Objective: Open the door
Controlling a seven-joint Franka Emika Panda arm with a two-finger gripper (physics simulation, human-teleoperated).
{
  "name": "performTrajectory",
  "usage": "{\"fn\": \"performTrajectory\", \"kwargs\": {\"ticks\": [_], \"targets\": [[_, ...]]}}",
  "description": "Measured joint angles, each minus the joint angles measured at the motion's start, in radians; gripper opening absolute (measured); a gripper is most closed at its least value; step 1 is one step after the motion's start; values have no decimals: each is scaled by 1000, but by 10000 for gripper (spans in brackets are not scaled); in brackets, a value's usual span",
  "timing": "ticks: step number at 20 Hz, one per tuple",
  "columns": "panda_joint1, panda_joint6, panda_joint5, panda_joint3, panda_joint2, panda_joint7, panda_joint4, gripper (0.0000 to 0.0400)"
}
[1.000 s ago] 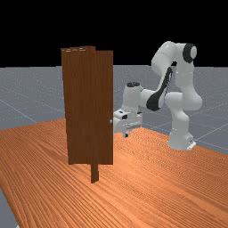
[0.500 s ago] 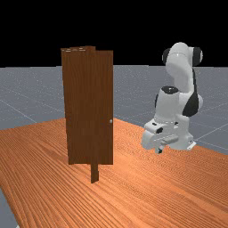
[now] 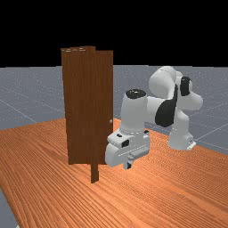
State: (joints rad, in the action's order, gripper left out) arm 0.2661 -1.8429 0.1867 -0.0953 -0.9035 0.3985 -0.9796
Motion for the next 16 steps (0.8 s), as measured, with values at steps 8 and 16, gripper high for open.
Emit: {"fn": "performTrajectory", "kwargs": {"ticks": [8,16], "targets": [[-249,-231,-1,-113,226,724,-411,0],[-485,-248,-68,-136,295,1265,-517,0]]}}
